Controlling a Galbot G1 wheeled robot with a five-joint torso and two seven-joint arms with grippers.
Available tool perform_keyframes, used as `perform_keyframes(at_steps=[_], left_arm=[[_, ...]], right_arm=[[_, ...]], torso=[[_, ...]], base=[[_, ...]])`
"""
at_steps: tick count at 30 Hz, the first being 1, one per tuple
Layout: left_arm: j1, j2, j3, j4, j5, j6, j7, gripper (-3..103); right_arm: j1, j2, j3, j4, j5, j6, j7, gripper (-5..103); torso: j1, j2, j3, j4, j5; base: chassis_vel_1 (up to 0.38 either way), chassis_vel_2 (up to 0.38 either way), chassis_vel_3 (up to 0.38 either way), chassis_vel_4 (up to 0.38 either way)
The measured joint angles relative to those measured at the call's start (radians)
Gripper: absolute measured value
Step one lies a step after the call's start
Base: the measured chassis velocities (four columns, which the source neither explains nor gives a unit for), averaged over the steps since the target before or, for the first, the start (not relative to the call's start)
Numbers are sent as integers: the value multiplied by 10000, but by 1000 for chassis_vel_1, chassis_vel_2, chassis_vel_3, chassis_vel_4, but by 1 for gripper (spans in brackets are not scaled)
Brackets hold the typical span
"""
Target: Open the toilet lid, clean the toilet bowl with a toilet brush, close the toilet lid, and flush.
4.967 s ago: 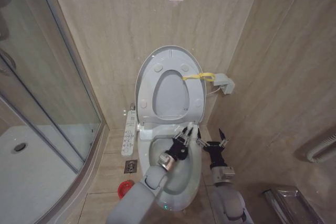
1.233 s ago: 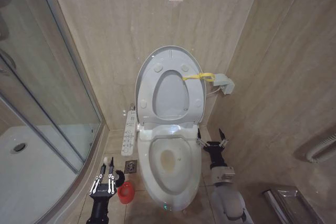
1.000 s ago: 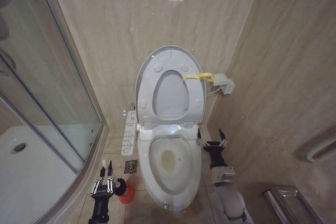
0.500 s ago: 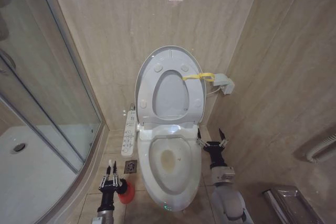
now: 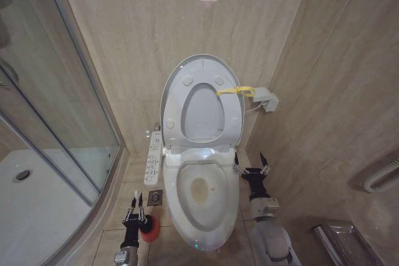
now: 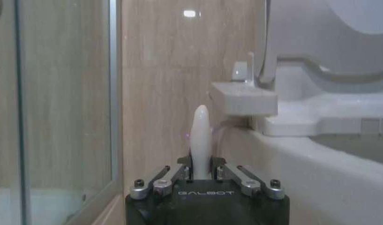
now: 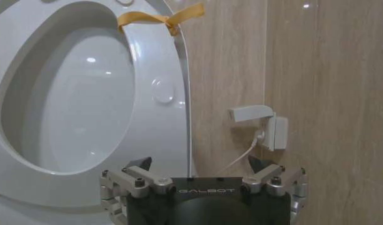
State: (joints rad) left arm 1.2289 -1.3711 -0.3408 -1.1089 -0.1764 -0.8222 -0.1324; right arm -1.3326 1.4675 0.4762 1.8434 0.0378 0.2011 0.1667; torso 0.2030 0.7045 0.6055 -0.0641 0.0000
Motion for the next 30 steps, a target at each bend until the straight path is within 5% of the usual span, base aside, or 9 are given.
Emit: perform_keyframes(at_steps=[15, 29, 30], left_arm=[[-761, -50, 307, 1956, 0, 12, 542, 19], [-97, -8, 266, 1088, 310, 66, 23, 23], [67, -6, 185, 801, 457, 67, -91, 50]], right_arm=[[0, 0, 0, 0, 0, 0, 0, 100], [0, 0, 0, 0, 0, 0, 0, 100], [0, 0, 0, 0, 0, 0, 0, 100]], torso=[[0, 0, -1, 1, 1], [0, 1, 0, 1, -2], [0, 1, -1, 1, 0]], base=[[0, 0, 0, 0], [0, 0, 0, 0], [0, 0, 0, 0]])
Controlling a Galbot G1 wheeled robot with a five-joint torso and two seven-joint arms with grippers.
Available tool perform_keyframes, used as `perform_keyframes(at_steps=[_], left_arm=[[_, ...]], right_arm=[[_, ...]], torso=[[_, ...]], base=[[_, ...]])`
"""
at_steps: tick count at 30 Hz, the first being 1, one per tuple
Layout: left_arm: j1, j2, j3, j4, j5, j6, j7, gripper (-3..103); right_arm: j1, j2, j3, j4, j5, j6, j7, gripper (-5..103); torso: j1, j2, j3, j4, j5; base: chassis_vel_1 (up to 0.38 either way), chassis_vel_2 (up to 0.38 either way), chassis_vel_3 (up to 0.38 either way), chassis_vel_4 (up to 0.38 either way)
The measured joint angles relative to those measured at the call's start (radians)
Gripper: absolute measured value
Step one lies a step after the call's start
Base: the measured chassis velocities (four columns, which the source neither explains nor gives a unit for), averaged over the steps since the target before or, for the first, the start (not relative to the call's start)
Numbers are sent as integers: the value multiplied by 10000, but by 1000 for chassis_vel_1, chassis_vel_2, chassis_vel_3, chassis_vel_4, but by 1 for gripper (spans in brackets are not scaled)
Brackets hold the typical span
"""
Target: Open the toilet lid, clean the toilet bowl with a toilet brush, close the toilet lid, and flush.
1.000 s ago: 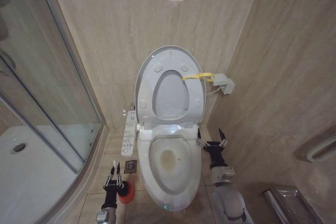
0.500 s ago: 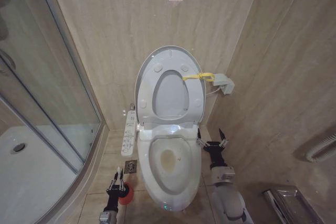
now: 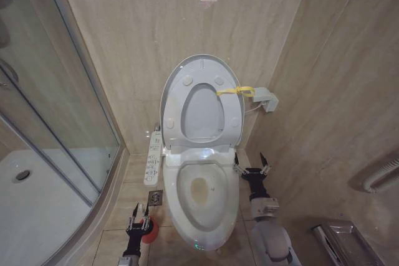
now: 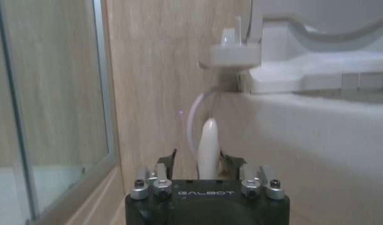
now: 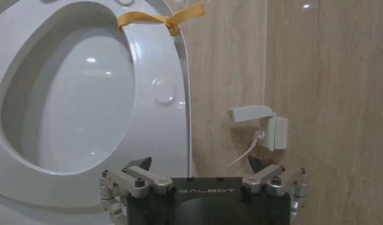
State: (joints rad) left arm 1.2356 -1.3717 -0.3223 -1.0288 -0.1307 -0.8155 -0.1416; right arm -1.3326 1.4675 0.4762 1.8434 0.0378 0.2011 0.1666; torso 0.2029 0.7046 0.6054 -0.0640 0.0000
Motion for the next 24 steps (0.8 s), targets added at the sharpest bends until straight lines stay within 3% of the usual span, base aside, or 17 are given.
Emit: perform_keyframes(at_steps=[6, 7, 9, 13, 14, 17, 19, 22, 23, 24], left_arm=[[602, 28, -256, -1159, 268, 78, -97, 50], [773, 51, -288, -1512, 291, 177, -114, 77], [1303, 134, -413, -2602, 437, 383, -230, 77], [1771, 158, -709, -3514, 956, 337, -371, 77], [2026, 175, -861, -4030, 1120, 338, -411, 99], [2385, 209, -1001, -4737, 1157, 460, -509, 99], [2736, 233, -1137, -5431, 1138, 725, -525, 99], [3643, 411, -1216, -7501, 290, 2060, -544, 100], [3643, 411, -1216, -7501, 290, 2060, -544, 100], [3879, 474, -1241, -8250, 1, 2510, -532, 100]], right_arm=[[0, 0, 0, 0, 0, 0, 0, 100], [0, -1, 0, 0, 0, 0, 1, 100], [0, -1, 0, 0, 0, 0, 1, 100], [0, 0, 0, 0, 0, 0, 1, 100], [0, 0, 0, 0, 0, 0, 0, 100], [0, 0, 0, 0, 0, 0, 0, 100], [0, -1, 0, 0, 0, 0, 0, 100], [0, -1, 0, 0, 0, 0, 0, 100], [0, -1, 0, 0, 0, 0, 0, 100], [0, 0, 0, 0, 0, 0, 0, 100]], torso=[[0, 0, 0, -1, -1], [0, 0, 0, 0, -1], [0, 0, 0, 0, 0], [-1, 0, 0, -1, -1], [-1, 0, 0, 0, 0], [-1, 0, 0, -1, 0], [-1, -1, 0, 0, -1], [-1, -1, 0, 3, 0], [-1, -1, 0, 3, 0], [-1, 0, 0, 0, 0]], base=[[0, 0, 0, 0], [0, 0, 0, 0], [0, 0, 0, 0], [0, 0, 0, 0], [0, 0, 0, 0], [0, 0, 0, 0], [0, 0, 0, 0], [0, 0, 0, 0], [0, 0, 0, 0], [0, 0, 0, 0]])
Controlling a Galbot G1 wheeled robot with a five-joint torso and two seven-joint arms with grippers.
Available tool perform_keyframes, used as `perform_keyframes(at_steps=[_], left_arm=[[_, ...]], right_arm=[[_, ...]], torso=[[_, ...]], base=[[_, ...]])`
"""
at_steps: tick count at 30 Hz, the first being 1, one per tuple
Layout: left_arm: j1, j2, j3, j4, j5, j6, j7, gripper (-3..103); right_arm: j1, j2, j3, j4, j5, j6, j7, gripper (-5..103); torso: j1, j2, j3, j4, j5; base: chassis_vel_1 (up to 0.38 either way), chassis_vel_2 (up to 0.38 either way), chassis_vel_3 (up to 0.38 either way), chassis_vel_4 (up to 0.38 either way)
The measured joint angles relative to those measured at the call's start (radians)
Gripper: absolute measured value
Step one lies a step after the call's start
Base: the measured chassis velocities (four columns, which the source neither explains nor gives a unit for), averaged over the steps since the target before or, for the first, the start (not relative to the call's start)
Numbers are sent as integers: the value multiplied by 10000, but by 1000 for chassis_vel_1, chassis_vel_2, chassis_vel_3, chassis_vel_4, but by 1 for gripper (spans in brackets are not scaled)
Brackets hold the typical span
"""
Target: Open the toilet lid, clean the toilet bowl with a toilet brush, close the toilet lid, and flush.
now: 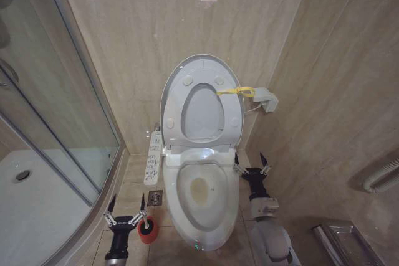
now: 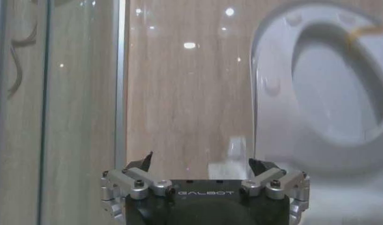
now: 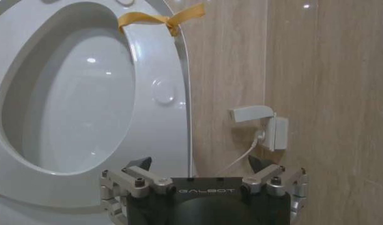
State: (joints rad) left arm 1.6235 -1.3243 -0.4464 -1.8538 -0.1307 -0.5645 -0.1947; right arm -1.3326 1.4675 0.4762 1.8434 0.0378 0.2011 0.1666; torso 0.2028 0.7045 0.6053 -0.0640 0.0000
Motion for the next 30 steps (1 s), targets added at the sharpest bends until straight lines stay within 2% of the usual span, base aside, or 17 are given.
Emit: perform_keyframes(at_steps=[1, 2, 5, 6, 9, 10, 16, 23, 30], left_arm=[[141, 31, -62, -446, -111, 262, 57, 100], [141, 31, -62, -446, -111, 262, 57, 100], [628, 48, -781, -1907, -256, 1404, 968, 100], [628, 48, -781, -1907, -256, 1404, 968, 100], [901, -25, -1147, -2834, -492, 2575, 1150, 100], [918, -73, -1274, -3010, -570, 2784, 1220, 100], [862, -176, -1581, -3357, -1249, 3278, 1122, 100], [890, -150, -1965, -3772, -1512, 3688, 1050, 100], [687, -59, -2153, -3501, -1613, 3902, 895, 100]], right_arm=[[0, 0, 0, 0, 0, 0, 1, 100], [0, 0, 0, 0, 0, 0, 1, 100], [0, 0, 0, 0, 0, 0, 1, 100], [0, 0, 0, 0, 0, 0, 1, 100], [0, 0, -1, 0, 0, 0, 0, 100], [0, 0, 0, 0, 0, 0, 1, 100], [0, 0, 0, 0, 0, 0, 0, 100], [0, 0, 0, 0, 0, 0, 0, 100], [0, 0, 0, 0, 0, 0, 0, 100]], torso=[[0, 0, 0, -2, 0], [0, 0, 0, -2, 0], [0, 0, 1, 0, 0], [0, 0, 1, 0, 0], [0, 0, 0, 0, 0], [0, 0, 0, 0, 0], [1, 0, 1, -1, -2], [1, 0, 1, -1, 0], [1, 0, 1, -1, -1]], base=[[0, 0, 0, 0], [0, 0, 0, 0], [0, 0, 0, 0], [0, 0, 0, 0], [0, 0, 0, 0], [0, 0, 0, 0], [0, 0, 0, 0], [0, 0, 0, 0], [0, 0, 0, 0]])
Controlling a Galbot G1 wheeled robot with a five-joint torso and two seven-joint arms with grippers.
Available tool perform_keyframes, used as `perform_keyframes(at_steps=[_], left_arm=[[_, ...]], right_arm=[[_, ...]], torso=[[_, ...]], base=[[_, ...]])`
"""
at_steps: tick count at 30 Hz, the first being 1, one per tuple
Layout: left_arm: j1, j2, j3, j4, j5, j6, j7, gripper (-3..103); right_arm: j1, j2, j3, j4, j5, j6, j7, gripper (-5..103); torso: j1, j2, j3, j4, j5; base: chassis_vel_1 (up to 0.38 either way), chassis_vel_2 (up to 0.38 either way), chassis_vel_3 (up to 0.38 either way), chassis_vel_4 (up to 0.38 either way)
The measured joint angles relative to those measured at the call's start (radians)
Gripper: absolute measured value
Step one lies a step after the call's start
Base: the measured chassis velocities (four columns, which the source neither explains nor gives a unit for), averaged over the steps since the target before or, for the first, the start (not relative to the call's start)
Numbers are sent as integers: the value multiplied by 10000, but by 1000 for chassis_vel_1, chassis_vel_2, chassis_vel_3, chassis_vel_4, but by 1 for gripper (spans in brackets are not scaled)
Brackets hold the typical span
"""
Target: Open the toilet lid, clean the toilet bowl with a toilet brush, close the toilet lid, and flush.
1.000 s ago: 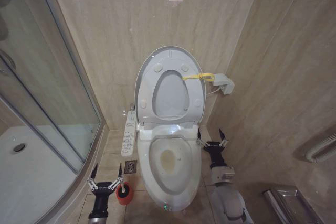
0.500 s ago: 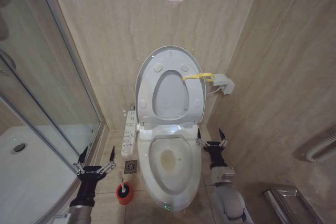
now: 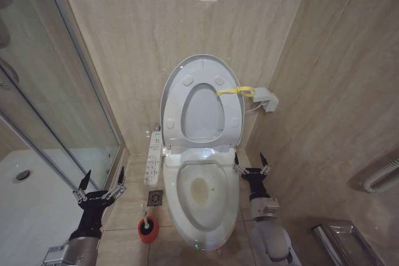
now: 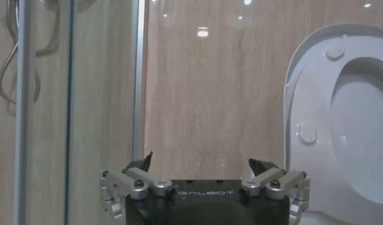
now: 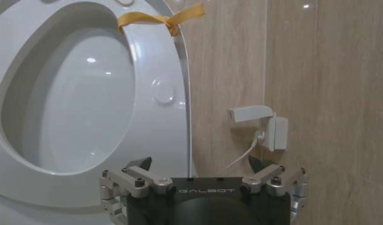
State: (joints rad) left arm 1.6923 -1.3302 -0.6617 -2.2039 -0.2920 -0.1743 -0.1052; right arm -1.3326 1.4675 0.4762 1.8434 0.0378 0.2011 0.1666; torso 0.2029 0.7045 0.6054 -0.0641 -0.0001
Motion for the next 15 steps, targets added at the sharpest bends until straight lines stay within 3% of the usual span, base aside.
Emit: perform_keyframes(at_steps=[3, 6, 15], left_arm=[[-70, 7, 60, 245, -19, -53, 7, 100], [-219, -11, 157, 890, 78, -472, 87, 100], [-452, 29, 164, 1174, 315, -639, 146, 100]], right_arm=[[0, 0, -1, 0, 0, 0, 0, 100], [0, 0, -1, 0, 0, 0, 0, 100], [0, 0, 0, 0, 0, 0, 0, 100]], torso=[[0, 0, 0, 0, 0], [0, 0, 0, 0, 0], [0, 0, 0, 0, 0]], base=[[0, 0, 0, 0], [0, 0, 0, 0], [0, 0, 0, 0]])
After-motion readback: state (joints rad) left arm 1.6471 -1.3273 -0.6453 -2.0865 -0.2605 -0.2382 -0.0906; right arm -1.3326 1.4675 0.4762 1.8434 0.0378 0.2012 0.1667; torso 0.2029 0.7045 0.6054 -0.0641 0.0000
